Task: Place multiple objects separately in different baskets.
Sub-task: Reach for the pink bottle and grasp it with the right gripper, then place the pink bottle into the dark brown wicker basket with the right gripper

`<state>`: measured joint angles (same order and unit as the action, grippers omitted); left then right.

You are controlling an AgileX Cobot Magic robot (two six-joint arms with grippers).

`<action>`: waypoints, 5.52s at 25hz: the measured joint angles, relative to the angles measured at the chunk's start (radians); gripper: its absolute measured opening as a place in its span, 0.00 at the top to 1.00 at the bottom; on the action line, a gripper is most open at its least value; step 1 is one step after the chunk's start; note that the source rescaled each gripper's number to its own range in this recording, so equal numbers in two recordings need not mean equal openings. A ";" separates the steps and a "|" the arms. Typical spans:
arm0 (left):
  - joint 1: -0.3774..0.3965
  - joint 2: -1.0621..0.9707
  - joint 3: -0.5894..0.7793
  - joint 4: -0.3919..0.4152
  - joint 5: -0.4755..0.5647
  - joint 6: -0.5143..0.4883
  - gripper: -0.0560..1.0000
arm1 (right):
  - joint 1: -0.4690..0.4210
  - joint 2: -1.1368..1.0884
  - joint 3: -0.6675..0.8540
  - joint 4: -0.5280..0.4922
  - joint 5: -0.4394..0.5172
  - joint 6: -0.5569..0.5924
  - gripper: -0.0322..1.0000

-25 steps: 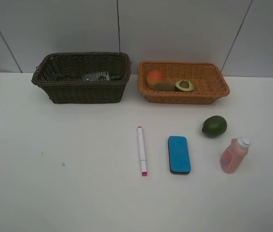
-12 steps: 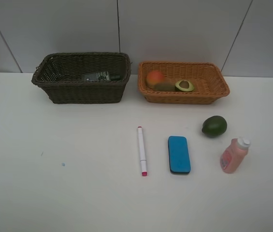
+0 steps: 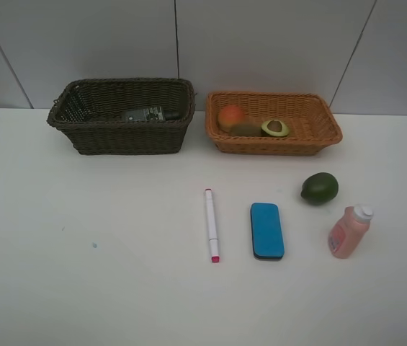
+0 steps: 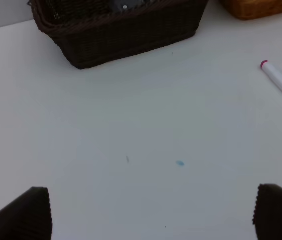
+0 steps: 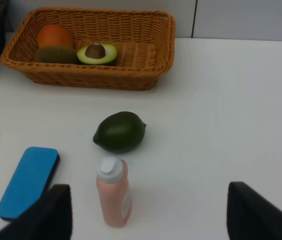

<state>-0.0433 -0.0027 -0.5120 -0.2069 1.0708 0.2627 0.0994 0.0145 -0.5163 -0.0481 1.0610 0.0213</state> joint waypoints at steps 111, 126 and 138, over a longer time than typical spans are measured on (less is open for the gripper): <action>0.000 -0.004 0.003 0.080 -0.004 -0.148 0.00 | 0.488 1.850 -1.132 0.070 -0.072 -0.115 0.70; 0.000 -0.004 0.003 0.080 -0.004 -0.148 0.00 | 0.527 2.354 -1.727 0.093 -0.061 -0.187 0.70; 0.000 -0.004 0.003 0.080 -0.004 -0.148 0.00 | 0.527 2.352 -1.737 0.096 -0.121 -0.187 0.02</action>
<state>-0.0433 -0.0070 -0.5093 -0.1271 1.0668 0.1142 0.6259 2.3660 -2.2532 0.0483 0.9404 -0.1654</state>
